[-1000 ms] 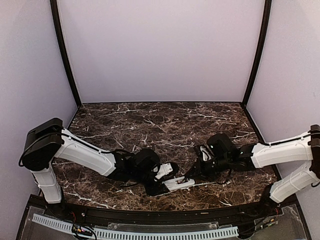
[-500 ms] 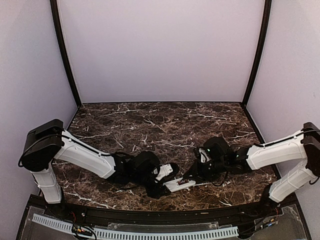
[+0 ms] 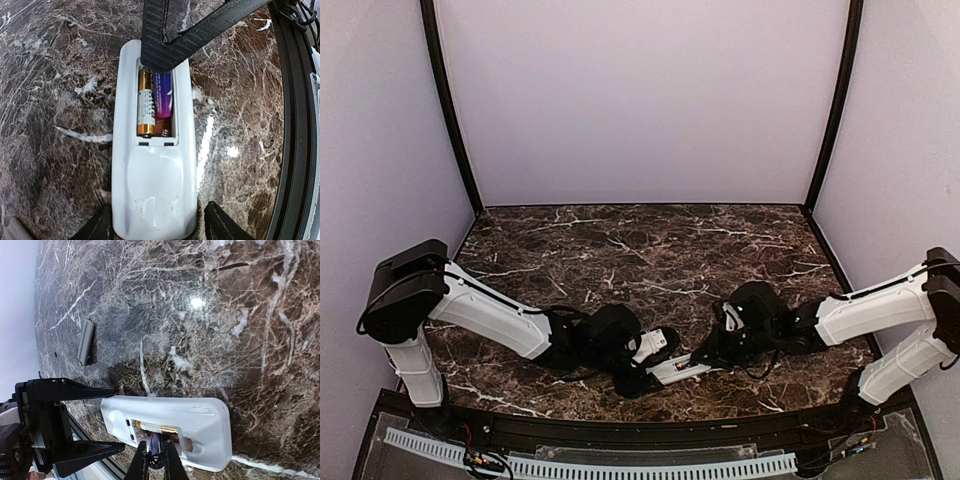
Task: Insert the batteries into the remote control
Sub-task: Place the battery in the battery compartment.
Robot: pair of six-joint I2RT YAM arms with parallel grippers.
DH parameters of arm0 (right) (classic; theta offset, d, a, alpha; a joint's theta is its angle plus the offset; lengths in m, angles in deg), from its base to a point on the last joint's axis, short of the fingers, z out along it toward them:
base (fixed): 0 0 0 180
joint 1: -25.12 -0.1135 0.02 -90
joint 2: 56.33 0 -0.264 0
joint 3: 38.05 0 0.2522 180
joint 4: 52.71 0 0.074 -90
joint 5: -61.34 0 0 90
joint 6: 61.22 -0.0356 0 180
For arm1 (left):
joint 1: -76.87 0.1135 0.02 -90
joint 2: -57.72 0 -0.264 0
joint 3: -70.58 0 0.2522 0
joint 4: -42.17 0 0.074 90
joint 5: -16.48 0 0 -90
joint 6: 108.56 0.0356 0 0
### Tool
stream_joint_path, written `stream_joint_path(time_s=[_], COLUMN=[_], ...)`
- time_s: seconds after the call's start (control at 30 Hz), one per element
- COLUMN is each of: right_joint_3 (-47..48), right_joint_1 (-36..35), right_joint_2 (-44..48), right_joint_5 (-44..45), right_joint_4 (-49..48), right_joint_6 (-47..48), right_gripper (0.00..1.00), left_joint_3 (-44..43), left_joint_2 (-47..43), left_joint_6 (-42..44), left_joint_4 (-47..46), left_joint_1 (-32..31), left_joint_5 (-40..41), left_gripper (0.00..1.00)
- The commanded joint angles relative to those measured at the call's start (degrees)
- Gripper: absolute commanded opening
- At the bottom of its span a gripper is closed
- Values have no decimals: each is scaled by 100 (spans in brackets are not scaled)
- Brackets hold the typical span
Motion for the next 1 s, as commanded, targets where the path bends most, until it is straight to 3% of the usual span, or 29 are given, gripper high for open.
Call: stream_joint_path(time_s=[0.0,0.3,0.5,0.73,0.97], right_joint_3=[-135,-257,-173,142,652], right_joint_1=[-118,-334,-403,-400,-399], right_joint_2=[-1,-520,-276,133,-2], right_joint_5=[229,54,167,584,794], right_joint_4=[-10,-593,-29,925,1630], right_joint_6=[-86,-377,-364,-98,358], right_gripper=[0,0,0,25,32], left_joint_3=[195,170,170,138,115], left_joint_2=[379,435,446,503,517], left_joint_6=[-123,-142,-138,-138,-116], left_joint_4=[845,863,872,888,914], left_joint_1=[-52,-52,-57,-52,-53], left_joint_5=[-102,-91,-85,-91,-130], left_gripper=[61,57,57,56,57])
